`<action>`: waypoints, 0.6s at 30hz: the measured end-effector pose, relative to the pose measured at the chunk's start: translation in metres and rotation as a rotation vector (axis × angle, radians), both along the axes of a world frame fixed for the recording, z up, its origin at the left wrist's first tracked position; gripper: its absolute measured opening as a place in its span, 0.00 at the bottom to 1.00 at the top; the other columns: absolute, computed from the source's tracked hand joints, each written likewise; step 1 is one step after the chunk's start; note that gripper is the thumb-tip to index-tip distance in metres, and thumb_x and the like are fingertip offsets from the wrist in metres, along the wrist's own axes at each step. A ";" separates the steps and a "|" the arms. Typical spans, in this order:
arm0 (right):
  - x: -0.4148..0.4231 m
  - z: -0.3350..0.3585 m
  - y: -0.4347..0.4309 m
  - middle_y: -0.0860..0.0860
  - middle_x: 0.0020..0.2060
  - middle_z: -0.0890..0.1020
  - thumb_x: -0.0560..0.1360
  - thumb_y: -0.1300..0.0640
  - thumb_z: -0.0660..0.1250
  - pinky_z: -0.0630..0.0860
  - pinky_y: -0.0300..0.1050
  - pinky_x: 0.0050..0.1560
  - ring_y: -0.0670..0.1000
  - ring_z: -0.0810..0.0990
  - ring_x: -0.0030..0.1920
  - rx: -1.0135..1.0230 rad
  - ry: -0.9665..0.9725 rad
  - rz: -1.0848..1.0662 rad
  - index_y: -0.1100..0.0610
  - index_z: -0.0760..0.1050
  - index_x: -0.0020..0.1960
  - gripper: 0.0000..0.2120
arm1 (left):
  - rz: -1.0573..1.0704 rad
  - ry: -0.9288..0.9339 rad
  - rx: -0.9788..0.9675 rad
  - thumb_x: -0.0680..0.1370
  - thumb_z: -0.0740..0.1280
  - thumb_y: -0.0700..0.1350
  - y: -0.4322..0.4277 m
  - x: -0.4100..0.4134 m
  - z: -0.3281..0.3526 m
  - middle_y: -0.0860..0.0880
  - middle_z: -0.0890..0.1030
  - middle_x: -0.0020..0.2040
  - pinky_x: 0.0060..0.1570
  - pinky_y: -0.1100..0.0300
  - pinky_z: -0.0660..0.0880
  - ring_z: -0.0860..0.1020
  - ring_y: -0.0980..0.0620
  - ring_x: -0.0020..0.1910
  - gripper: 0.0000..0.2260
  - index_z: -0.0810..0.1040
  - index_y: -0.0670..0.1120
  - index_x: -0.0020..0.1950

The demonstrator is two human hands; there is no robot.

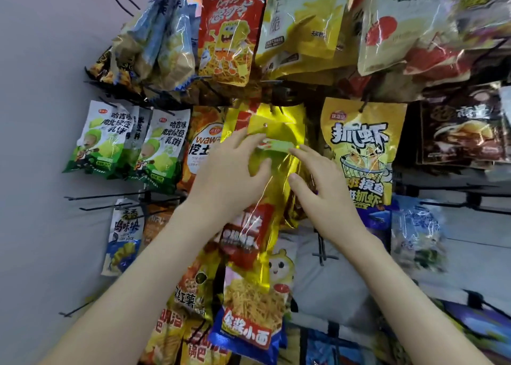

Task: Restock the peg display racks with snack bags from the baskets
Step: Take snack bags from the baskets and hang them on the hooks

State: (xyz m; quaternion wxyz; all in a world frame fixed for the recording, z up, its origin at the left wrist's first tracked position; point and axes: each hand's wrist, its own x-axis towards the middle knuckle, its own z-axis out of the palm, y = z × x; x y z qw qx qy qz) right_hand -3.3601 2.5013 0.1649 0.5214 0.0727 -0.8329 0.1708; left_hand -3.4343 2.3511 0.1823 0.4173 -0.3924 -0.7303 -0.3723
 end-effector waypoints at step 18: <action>-0.066 -0.082 0.007 0.55 0.76 0.60 0.78 0.59 0.59 0.47 0.52 0.74 0.53 0.53 0.77 0.157 -0.103 -0.073 0.57 0.61 0.75 0.26 | 0.007 0.041 -0.091 0.82 0.53 0.42 0.038 -0.069 -0.088 0.39 0.55 0.78 0.75 0.48 0.48 0.51 0.40 0.77 0.22 0.58 0.41 0.77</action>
